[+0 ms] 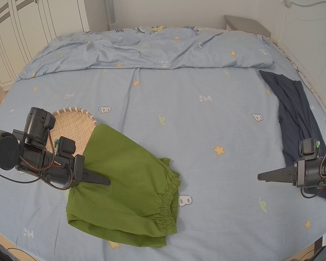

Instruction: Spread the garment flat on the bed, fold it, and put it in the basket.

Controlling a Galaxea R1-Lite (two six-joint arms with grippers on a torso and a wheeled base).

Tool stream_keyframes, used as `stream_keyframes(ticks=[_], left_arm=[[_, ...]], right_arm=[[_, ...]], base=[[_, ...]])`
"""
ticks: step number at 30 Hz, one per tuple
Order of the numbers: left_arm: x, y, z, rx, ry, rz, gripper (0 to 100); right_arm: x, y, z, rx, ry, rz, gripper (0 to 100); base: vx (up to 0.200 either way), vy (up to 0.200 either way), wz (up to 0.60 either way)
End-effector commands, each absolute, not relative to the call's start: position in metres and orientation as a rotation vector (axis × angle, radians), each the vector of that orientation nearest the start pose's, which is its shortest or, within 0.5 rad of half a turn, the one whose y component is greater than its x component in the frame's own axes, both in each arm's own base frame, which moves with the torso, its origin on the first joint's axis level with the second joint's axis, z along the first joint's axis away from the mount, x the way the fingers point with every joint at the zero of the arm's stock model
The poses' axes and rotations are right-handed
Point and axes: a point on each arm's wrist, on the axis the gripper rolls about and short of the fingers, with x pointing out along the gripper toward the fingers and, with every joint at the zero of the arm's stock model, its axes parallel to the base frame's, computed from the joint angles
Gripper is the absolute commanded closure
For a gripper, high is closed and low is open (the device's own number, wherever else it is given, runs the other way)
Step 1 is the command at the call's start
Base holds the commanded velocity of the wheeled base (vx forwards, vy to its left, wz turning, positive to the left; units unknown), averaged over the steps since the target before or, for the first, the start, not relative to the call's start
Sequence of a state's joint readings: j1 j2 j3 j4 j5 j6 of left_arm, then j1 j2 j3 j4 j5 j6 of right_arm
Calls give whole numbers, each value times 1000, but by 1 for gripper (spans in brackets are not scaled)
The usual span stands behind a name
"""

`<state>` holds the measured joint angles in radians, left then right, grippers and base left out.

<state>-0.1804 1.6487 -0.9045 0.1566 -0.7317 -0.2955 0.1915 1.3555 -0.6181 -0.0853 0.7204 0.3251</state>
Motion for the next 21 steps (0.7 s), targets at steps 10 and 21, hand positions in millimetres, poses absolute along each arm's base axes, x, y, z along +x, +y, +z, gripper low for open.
stream_keyframes(ticks=[10, 21], left_arm=[[255, -78, 198, -448, 906, -802, 100], [269, -69, 262, -282, 676, -843, 100]], right_arm=[[186, 52, 174, 466, 788, 772, 0], [186, 53, 172, 465, 795, 773, 0]], base=[[0, 0, 0], [0, 0, 0]])
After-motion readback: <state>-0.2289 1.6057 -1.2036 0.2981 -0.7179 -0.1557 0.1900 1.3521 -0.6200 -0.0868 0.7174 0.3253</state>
